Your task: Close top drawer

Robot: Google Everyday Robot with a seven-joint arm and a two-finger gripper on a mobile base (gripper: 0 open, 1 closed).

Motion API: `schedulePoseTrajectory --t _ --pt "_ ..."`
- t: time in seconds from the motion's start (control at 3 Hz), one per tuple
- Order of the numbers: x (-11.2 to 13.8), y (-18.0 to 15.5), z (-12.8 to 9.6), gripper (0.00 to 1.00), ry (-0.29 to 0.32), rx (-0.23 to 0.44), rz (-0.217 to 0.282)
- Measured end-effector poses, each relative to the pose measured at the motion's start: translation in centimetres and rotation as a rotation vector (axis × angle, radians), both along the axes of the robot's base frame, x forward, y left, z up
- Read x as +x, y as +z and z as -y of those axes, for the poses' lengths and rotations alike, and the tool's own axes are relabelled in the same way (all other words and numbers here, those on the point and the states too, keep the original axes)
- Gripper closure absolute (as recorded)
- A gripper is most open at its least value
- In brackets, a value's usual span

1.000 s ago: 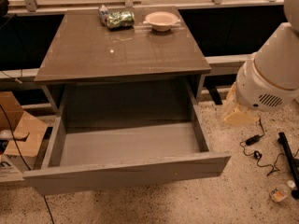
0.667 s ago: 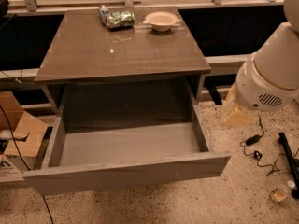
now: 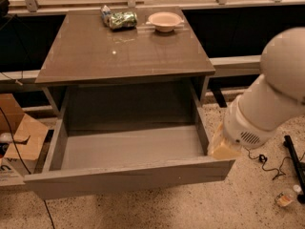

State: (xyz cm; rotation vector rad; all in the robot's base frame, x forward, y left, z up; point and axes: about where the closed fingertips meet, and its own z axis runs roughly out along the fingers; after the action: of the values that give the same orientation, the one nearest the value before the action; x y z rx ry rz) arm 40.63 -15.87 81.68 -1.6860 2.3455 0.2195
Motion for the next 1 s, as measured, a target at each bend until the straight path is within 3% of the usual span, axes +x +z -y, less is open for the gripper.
schedulePoseTrajectory --t 0.33,0.67,1.0 --pt "-2.2 -7.1 0.2 1.0 -0.015 0.06 -0.085" --pt "-2.7 -11.6 0.0 1.0 -0.051 0.087 -0.133" --pt "-1.0 -17.0 -1.0 1.0 -0.092 0.094 -0.18"
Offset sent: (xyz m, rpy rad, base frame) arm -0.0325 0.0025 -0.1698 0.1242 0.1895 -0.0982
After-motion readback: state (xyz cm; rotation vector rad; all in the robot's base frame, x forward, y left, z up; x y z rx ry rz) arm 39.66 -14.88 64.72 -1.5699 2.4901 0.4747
